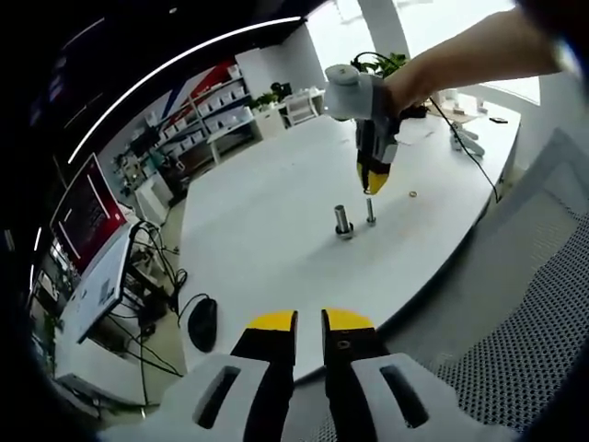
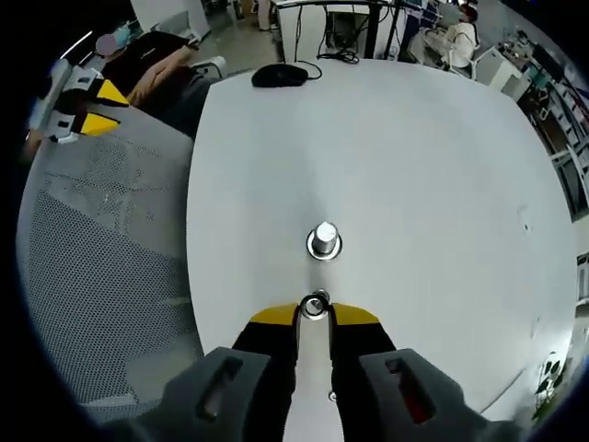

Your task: Place the washer onto the threaded stud by aligning its center hole with the stud, sliding it down to the base, and recovering from edge contact or off-axis alignment until the washer reaches the visible bottom stop.

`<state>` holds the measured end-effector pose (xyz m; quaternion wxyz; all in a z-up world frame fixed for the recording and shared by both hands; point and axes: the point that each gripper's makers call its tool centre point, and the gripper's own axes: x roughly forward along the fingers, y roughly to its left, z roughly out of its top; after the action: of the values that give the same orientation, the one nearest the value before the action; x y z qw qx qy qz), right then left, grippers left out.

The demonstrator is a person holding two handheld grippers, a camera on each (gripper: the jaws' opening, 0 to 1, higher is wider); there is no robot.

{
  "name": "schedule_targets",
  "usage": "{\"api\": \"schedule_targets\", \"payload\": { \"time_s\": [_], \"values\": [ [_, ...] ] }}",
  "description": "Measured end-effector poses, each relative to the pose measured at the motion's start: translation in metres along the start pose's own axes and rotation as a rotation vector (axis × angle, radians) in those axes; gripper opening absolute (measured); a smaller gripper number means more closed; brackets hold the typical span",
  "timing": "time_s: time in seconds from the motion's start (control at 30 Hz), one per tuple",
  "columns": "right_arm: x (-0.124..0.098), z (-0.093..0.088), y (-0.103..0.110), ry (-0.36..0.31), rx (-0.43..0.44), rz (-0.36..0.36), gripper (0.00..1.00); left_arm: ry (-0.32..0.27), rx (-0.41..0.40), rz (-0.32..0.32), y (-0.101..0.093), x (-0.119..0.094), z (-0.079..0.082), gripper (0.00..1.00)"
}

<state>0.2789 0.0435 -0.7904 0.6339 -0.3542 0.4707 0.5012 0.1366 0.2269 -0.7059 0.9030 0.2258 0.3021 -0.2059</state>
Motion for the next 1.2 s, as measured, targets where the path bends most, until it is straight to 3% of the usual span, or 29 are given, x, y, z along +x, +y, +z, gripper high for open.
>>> {"api": "schedule_targets", "payload": {
  "time_s": [1.2],
  "values": [
    [0.004, -0.007, -0.01, 0.027, -0.001, 0.005, 0.14, 0.01, -0.001, -0.001, 0.0, 0.001, -0.002, 0.08]
  ]
}}
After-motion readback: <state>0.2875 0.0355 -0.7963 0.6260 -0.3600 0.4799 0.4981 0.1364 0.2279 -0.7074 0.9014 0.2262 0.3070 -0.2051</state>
